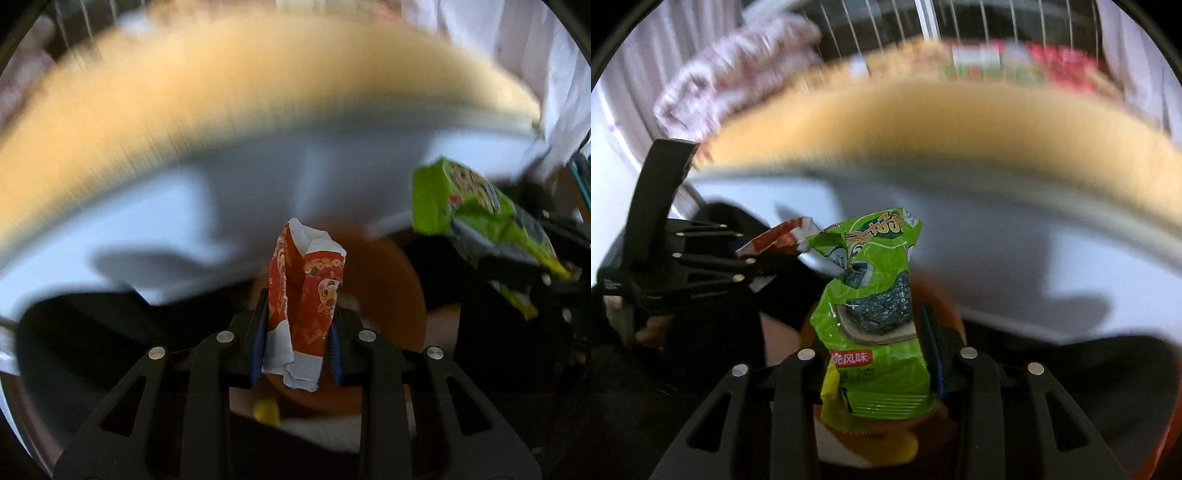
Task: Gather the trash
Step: 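Carry the snack bag and carton down into the orange bucket and open both tools, then swing both open tools back over the bed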
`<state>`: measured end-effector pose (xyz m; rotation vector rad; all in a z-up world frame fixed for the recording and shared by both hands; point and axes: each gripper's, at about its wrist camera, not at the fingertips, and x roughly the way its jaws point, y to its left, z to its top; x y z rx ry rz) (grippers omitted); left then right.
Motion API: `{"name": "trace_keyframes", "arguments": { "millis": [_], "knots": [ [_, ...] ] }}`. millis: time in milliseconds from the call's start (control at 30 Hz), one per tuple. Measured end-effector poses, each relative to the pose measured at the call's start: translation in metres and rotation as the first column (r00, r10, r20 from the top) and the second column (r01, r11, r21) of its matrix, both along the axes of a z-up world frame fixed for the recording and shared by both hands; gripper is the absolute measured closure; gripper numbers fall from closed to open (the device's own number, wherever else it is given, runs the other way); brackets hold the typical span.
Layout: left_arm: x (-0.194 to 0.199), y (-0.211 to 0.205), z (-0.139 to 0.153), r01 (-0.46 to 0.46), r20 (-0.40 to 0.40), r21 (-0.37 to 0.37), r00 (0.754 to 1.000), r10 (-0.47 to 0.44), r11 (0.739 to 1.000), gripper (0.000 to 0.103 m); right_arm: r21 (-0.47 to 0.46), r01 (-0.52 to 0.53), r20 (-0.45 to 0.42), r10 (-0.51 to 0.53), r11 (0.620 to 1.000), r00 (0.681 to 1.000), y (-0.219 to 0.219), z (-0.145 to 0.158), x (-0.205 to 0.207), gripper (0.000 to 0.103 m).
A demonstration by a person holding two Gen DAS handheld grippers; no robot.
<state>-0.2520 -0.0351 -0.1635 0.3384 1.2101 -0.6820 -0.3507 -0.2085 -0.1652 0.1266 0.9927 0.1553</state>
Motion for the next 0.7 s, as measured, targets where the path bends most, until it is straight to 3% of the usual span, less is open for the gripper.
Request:
{"name": "trace_keyframes", "arguments": {
  "millis": [133, 400, 467, 500, 533, 700],
  "knots": [
    [0.010, -0.004, -0.047, -0.012, -0.191, 0.050, 0.981, 0.021, 0.999, 0.076, 0.013, 0.024, -0.131, -0.022, 1.000, 0.991, -0.003, -0.040, 0.014, 0.067],
    [0.018, -0.010, -0.077, -0.005, -0.272, 0.108, 0.962, 0.034, 0.994, 0.075, 0.016, -0.011, -0.229, 0.014, 1.000, 0.973, 0.007, -0.072, 0.029, 0.065],
    [0.019, -0.012, -0.080, 0.002, -0.279, 0.135, 0.960, 0.037, 0.991, 0.064, 0.012, -0.017, -0.248, 0.020, 1.000, 0.969, 0.009, -0.076, 0.038, 0.046],
    [0.019, -0.013, -0.084, 0.010, -0.280, 0.166, 0.959, 0.037, 0.986, 0.039, 0.003, -0.014, -0.258, 0.014, 1.000, 0.966, 0.009, -0.078, 0.042, 0.041],
    [0.021, -0.011, -0.086, 0.013, -0.270, 0.191, 0.962, 0.040, 0.981, 0.023, -0.009, -0.006, -0.261, 0.003, 1.000, 0.965, 0.009, -0.079, 0.043, 0.039],
    [0.020, -0.009, -0.082, 0.012, -0.257, 0.189, 0.966, 0.038, 0.982, 0.023, 0.002, 0.024, -0.244, -0.023, 1.000, 0.970, 0.004, -0.068, 0.044, 0.035]
  ]
}}
